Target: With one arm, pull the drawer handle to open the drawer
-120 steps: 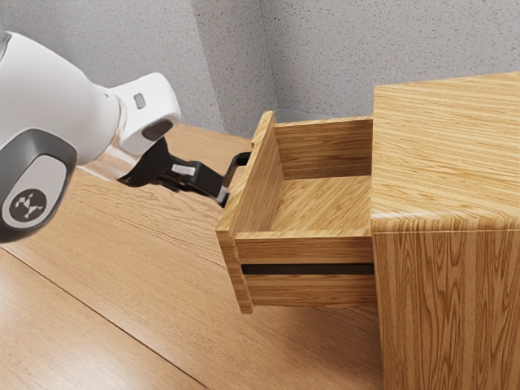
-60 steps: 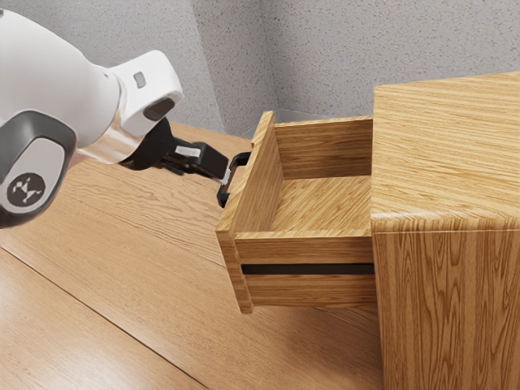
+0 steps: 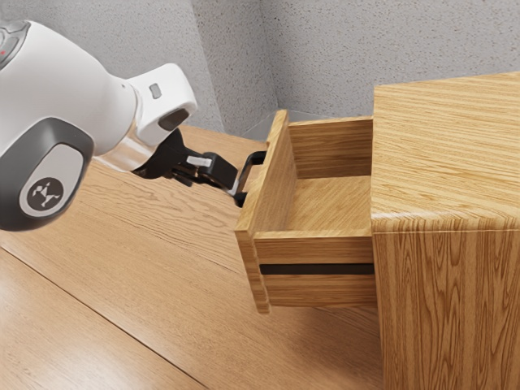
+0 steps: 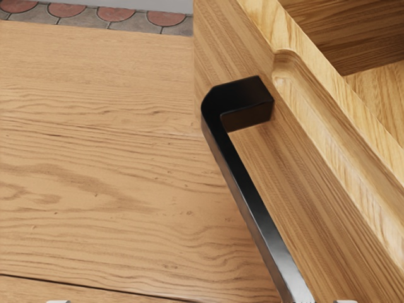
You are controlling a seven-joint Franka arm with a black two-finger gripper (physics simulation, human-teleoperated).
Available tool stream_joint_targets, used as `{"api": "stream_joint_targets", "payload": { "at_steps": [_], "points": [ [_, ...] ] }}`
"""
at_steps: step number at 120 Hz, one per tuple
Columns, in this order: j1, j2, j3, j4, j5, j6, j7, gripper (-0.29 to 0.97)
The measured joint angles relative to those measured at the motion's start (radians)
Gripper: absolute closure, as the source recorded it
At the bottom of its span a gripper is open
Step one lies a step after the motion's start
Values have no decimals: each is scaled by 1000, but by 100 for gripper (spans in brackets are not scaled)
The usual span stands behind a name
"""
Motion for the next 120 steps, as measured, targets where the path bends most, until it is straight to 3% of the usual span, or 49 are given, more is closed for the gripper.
{"api": "stream_joint_targets", "payload": {
  "at_steps": [38,62,120],
  "points": [
    [13,-14,13,-4,-1,-3,-2,16],
    [7,69,3,61,0,3,-3,16],
    [10,137,-11,90,2,7,-8,16]
  ]
}}
